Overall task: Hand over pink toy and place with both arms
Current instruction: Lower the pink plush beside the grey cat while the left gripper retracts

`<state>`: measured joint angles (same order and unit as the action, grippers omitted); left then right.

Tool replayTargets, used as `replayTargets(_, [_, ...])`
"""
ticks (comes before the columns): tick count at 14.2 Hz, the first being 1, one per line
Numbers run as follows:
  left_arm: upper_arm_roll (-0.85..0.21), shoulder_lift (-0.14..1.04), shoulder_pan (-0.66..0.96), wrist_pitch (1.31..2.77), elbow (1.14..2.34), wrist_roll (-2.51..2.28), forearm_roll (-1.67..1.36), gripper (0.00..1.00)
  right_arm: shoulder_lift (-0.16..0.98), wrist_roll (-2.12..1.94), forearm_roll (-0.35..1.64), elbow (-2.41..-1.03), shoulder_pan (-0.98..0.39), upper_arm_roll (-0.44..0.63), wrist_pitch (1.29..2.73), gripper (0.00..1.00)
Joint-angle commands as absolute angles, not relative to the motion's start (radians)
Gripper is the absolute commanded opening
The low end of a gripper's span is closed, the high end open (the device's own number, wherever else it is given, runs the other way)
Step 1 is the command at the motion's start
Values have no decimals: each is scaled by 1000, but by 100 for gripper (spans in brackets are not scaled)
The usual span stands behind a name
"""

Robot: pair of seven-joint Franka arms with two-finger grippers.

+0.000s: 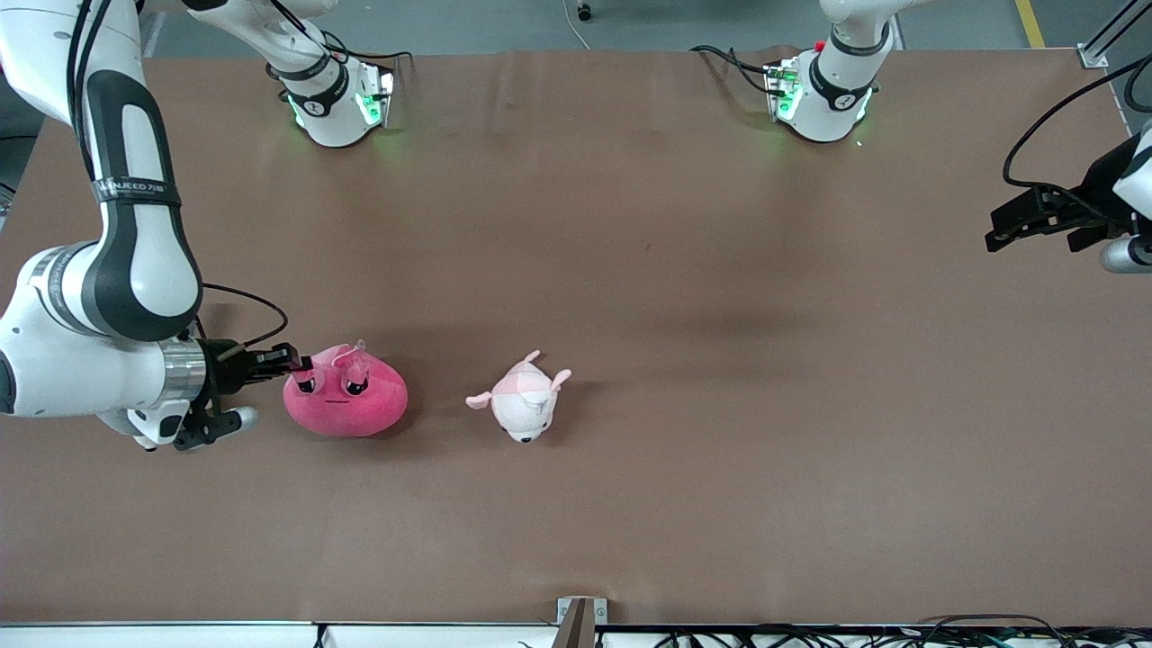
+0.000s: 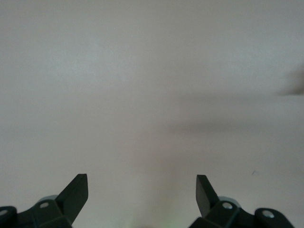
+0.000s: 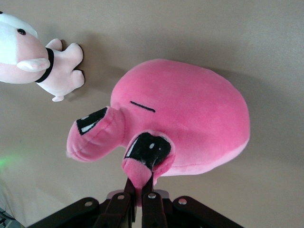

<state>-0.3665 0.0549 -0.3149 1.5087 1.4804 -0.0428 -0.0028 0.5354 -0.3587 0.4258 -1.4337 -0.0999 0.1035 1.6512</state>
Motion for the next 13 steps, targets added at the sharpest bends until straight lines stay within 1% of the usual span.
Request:
replayTargets(1, [-376, 49, -337, 1581, 1474, -38, 3, 100, 551, -377, 445, -1410, -74, 90, 1638, 1])
replayTargets(5, [-376, 54, -359, 1643, 1474, -37, 15, 100, 555, -377, 443, -1411, -72, 91, 1638, 1])
replayTargets(13, [-368, 48, -384, 1640, 1483, -49, 14, 100, 581, -380, 436, -1411, -55, 91, 1637, 3])
